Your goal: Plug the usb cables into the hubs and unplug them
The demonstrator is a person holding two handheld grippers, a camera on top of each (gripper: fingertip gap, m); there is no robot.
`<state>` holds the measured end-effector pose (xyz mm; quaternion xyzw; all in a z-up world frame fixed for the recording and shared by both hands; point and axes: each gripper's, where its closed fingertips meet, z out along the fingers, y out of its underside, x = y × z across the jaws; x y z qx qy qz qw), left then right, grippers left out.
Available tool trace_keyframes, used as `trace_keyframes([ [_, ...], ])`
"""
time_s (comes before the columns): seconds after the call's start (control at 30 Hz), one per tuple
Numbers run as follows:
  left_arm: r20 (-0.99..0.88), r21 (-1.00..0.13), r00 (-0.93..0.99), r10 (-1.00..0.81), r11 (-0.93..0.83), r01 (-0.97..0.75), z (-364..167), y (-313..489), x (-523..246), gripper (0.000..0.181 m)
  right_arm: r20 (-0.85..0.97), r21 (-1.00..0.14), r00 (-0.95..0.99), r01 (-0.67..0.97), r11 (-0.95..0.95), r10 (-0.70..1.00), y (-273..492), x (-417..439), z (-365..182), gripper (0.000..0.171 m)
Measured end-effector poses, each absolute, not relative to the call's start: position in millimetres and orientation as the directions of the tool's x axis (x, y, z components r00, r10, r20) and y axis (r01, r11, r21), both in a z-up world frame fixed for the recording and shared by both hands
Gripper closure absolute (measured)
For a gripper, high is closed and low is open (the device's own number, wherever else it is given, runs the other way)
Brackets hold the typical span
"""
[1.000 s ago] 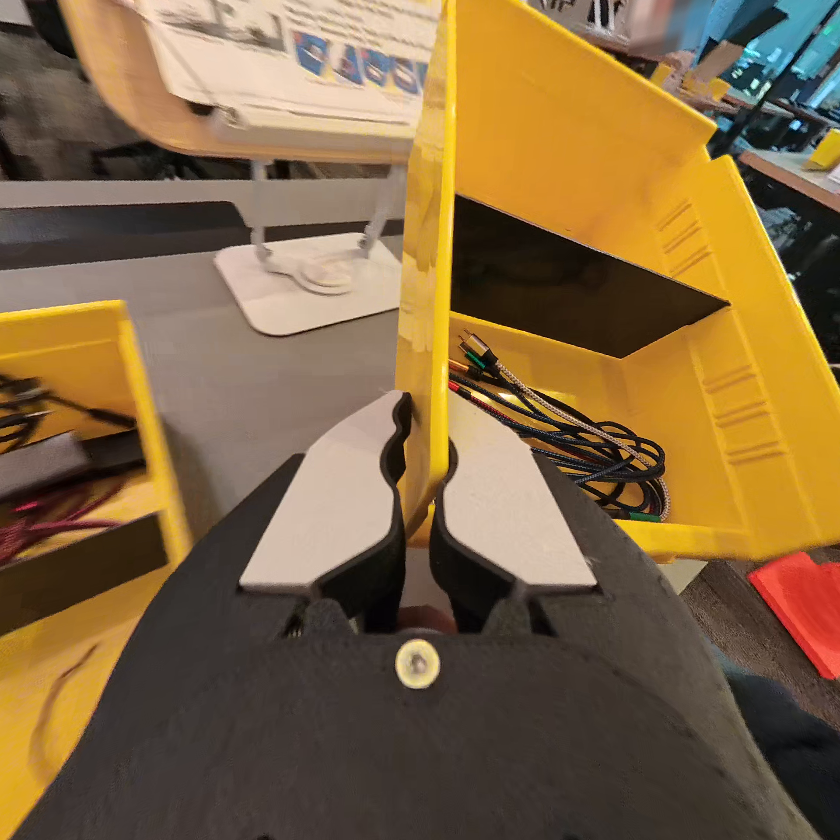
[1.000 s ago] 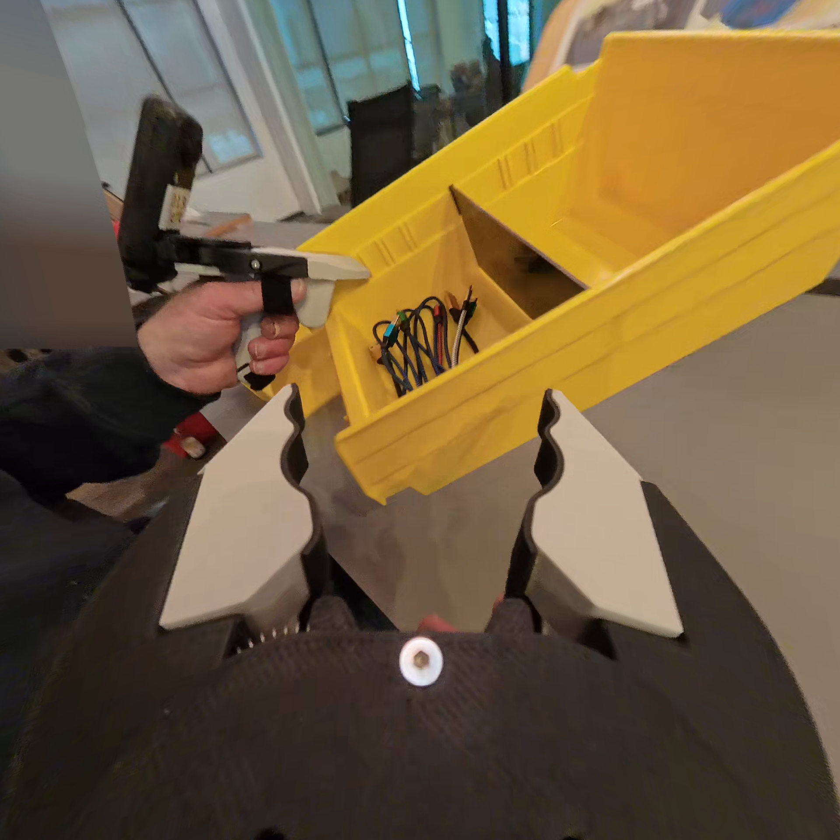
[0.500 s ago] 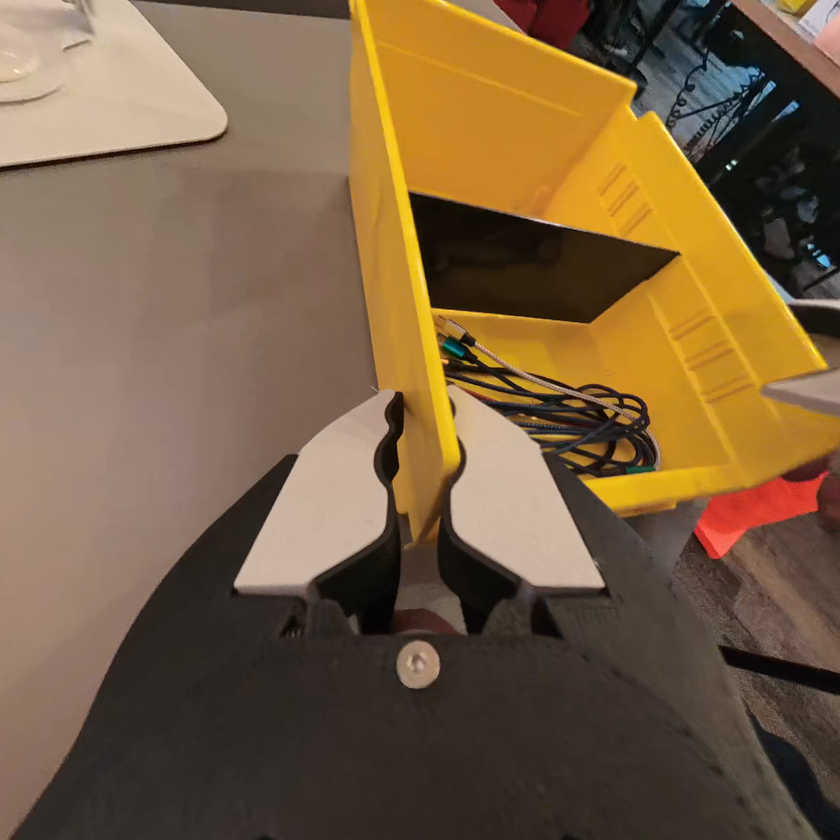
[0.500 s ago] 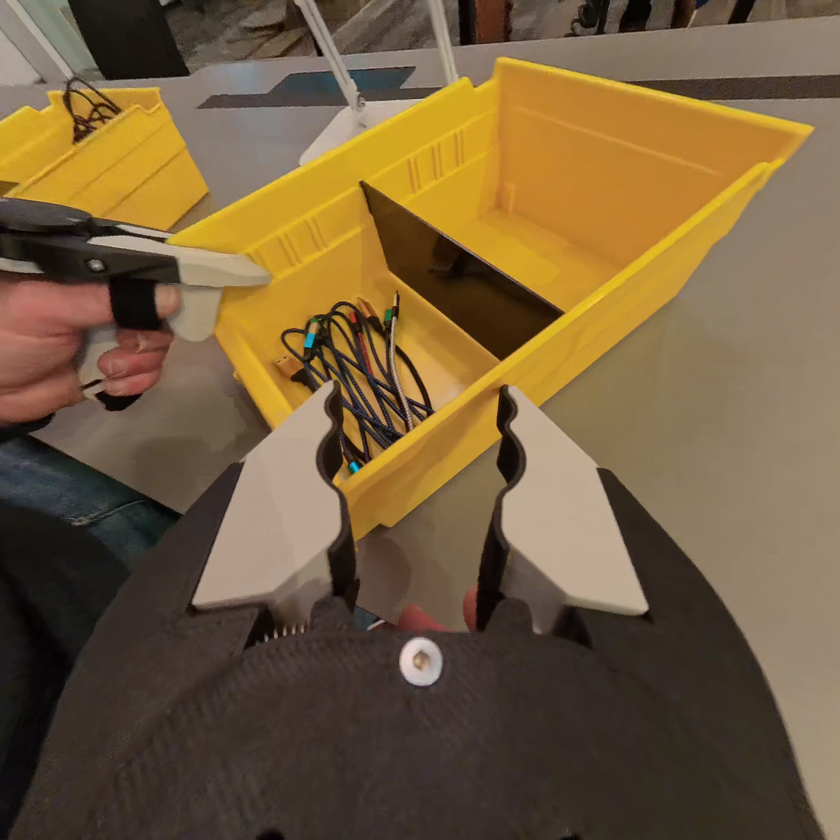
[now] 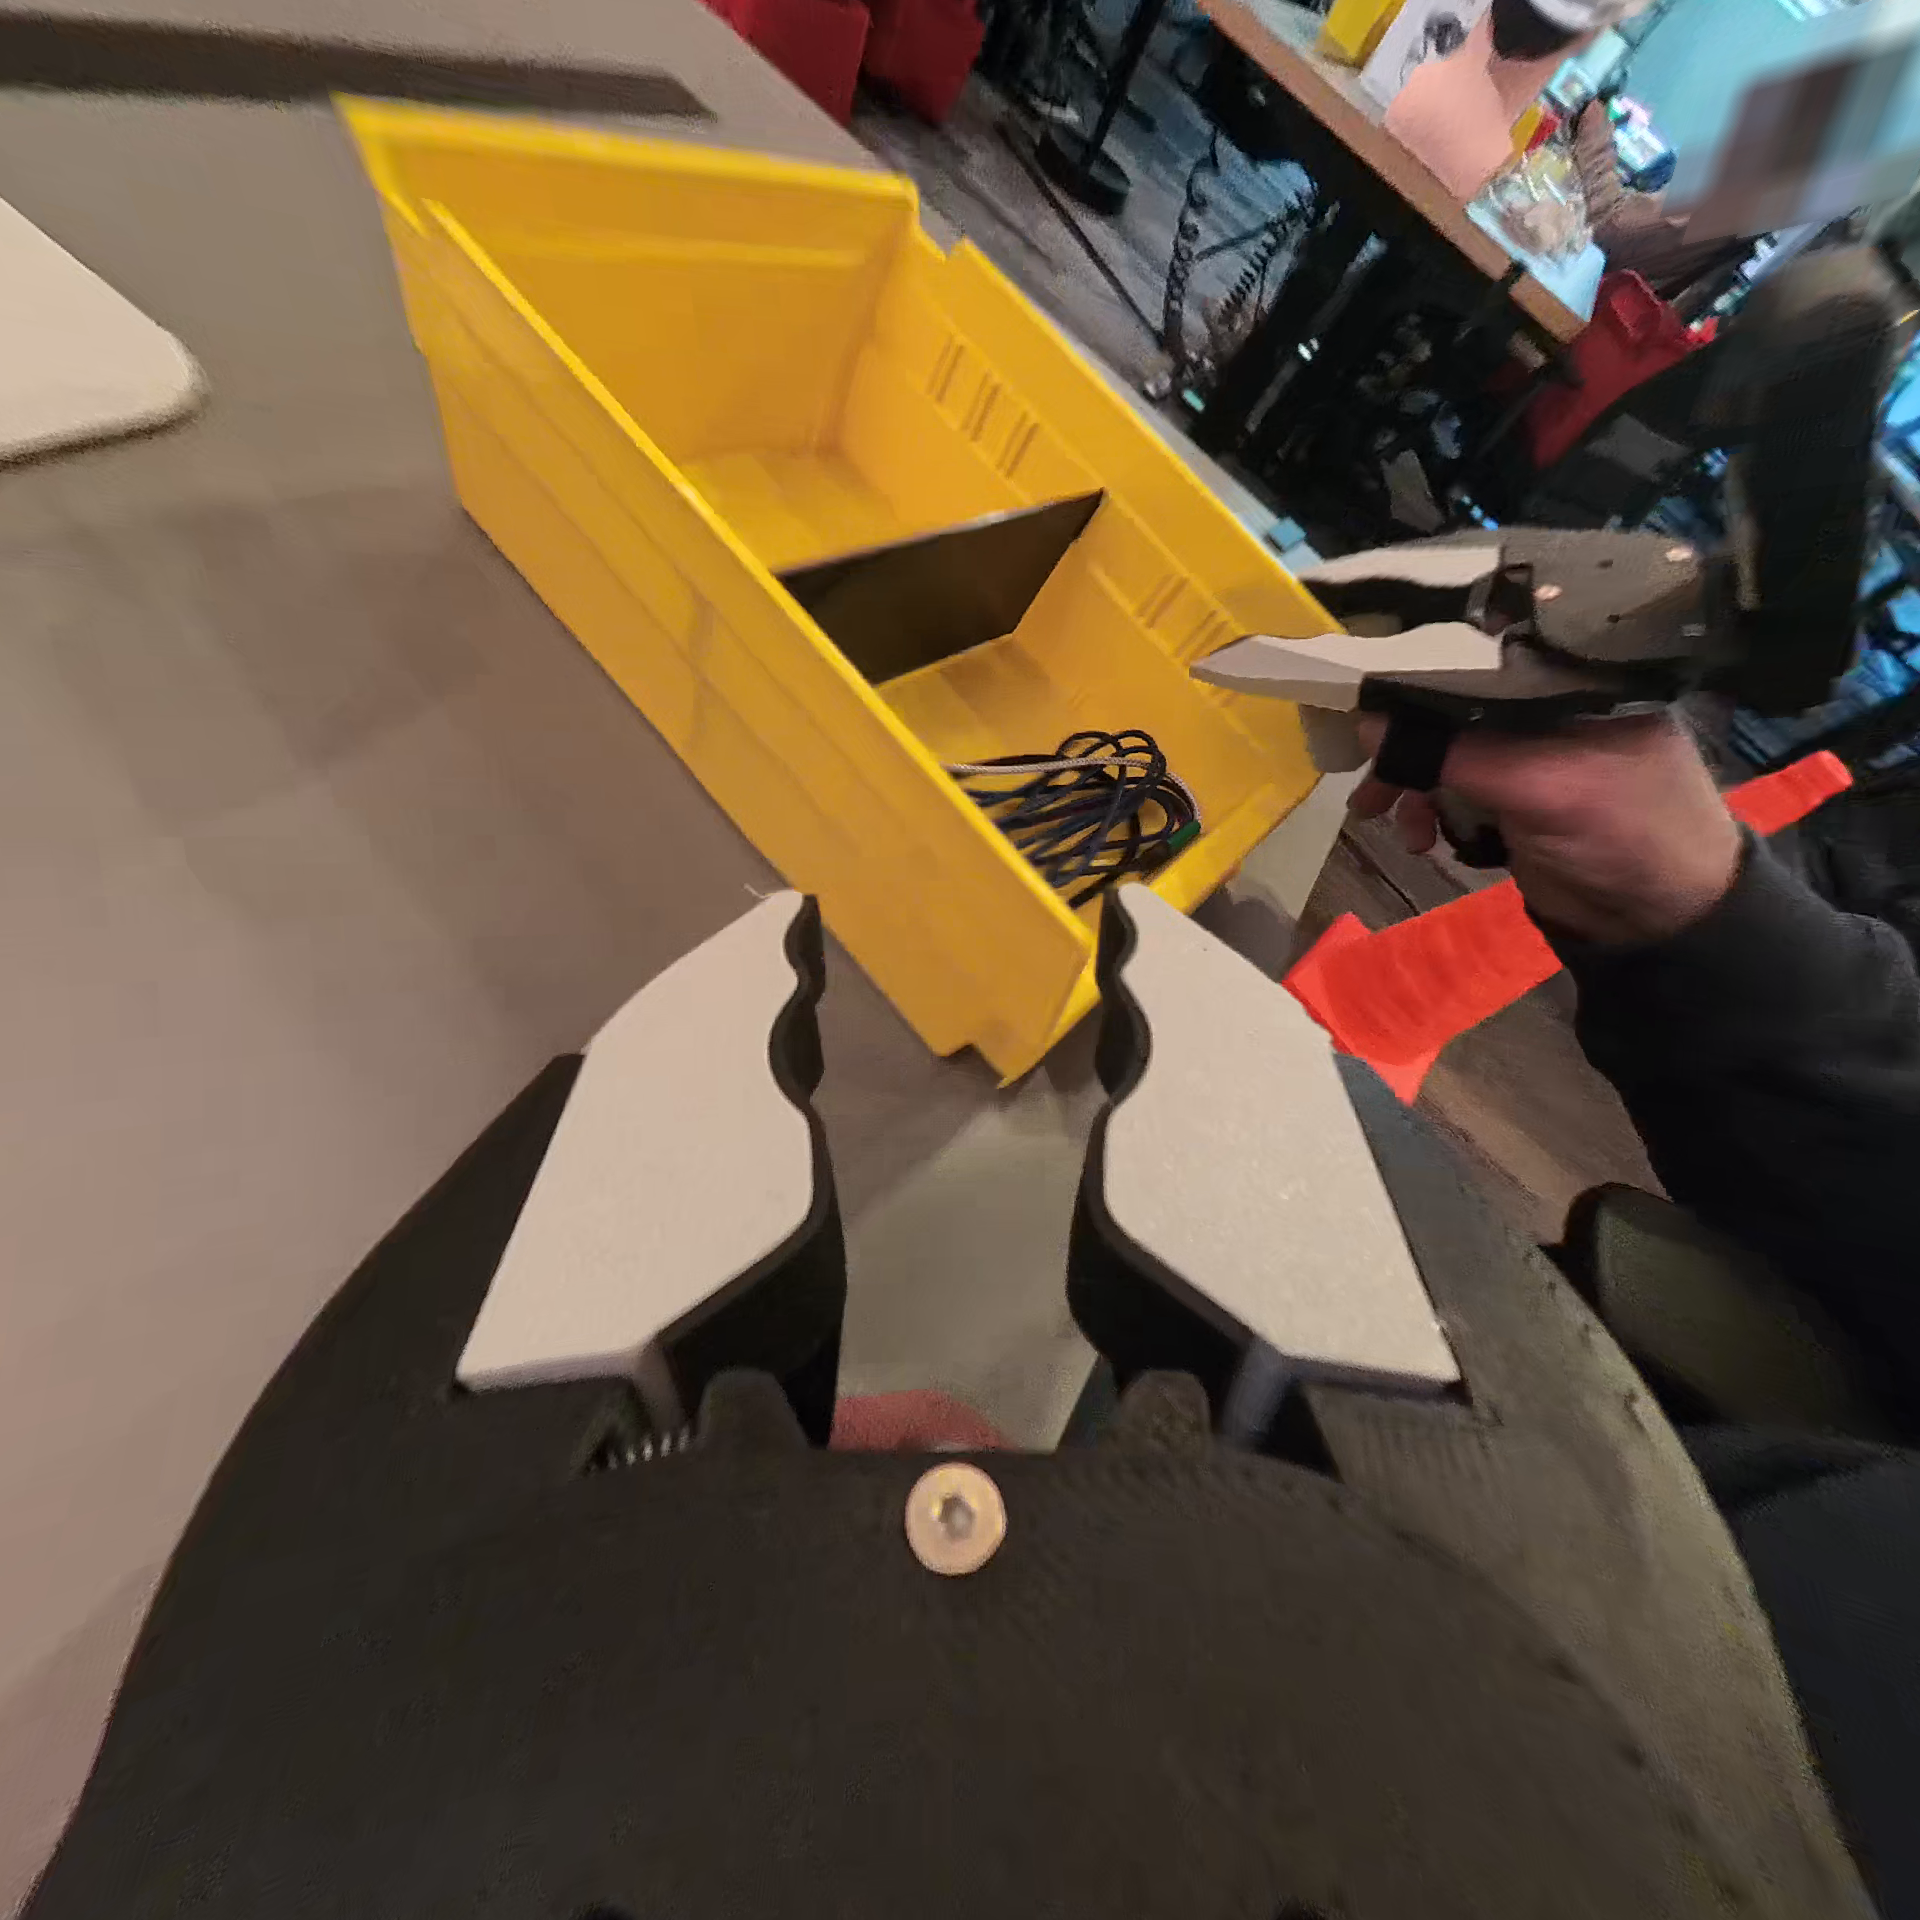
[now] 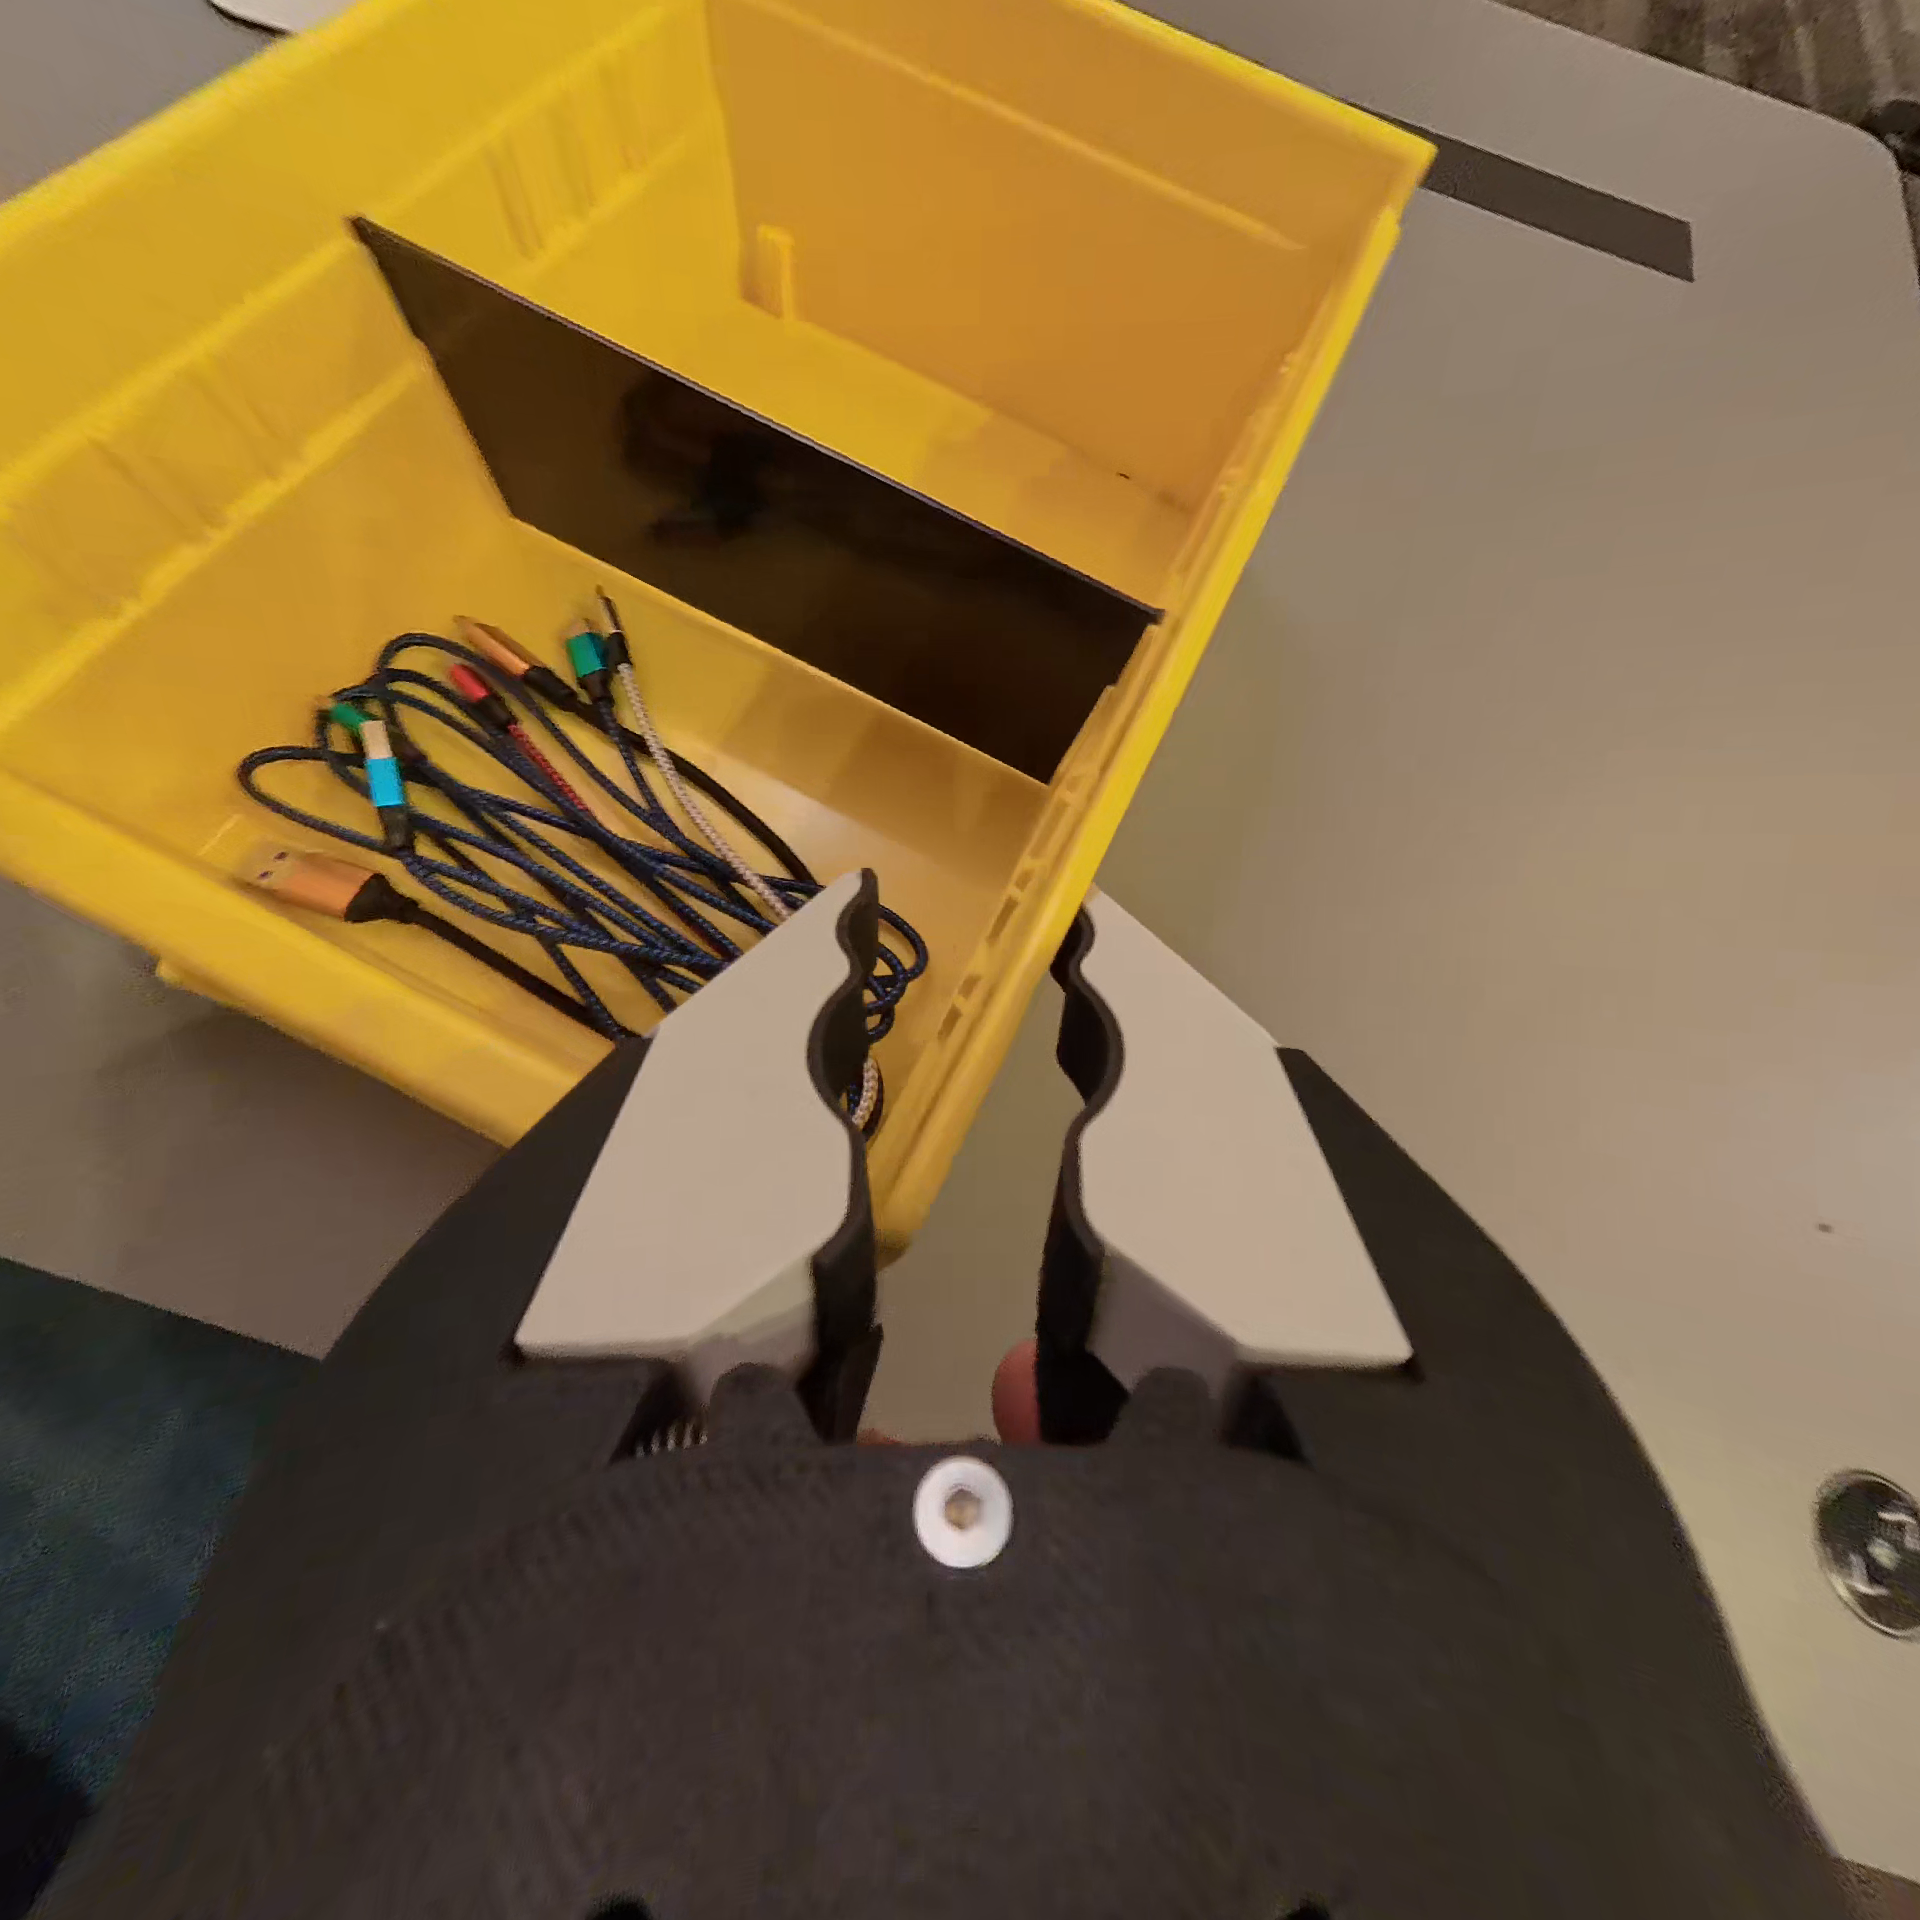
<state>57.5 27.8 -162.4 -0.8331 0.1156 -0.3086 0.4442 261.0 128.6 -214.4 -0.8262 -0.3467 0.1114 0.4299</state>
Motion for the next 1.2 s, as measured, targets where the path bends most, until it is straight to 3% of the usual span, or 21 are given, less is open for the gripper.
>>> trace_keyframes([
  [0.03,0.392,-0.826,0.8,-0.454,-0.557,0.088,-151,22,41,0.132,0.131,-0.782,0.738,0.487,-0.389,0.662,132,265,-215,0.145],
  [0.23,0.119,-0.881,0.988,-0.096,-0.47,0.061,-114,-24,-141,0.132,0.149,-0.777,0.757,0.487,-0.398,0.636,151,288,-216,0.165],
  [0.37,-0.165,-0.816,0.959,0.232,-0.578,-0.001,-144,-82,-283,0.119,0.126,-0.777,0.74,0.488,-0.397,0.661,154,292,-216,0.166],
  [0.47,-0.209,-0.759,0.907,0.366,-0.645,0.086,-176,-124,-348,0.113,0.11,-0.775,0.738,0.483,-0.407,0.666,157,299,-216,0.167],
  [0.57,-0.195,-0.722,0.894,0.404,-0.676,0.148,-203,-141,-371,0.114,0.106,-0.775,0.746,0.476,-0.415,0.657,158,311,-216,0.167],
  [0.67,-0.212,-0.671,0.901,0.379,-0.727,0.148,-227,-140,-373,0.129,0.101,-0.775,0.759,0.465,-0.428,0.643,160,326,-216,0.167],
  [0.73,-0.293,-0.672,0.871,0.393,-0.733,0.104,-224,-142,-386,0.156,0.107,-0.774,0.768,0.463,-0.432,0.632,161,336,-216,0.167],
  [1.2,-0.139,-0.695,0.925,0.353,-0.7,0.163,-224,-164,-394,0.173,0.09,-0.773,0.814,0.42,-0.475,0.574,174,388,-216,0.167],
])
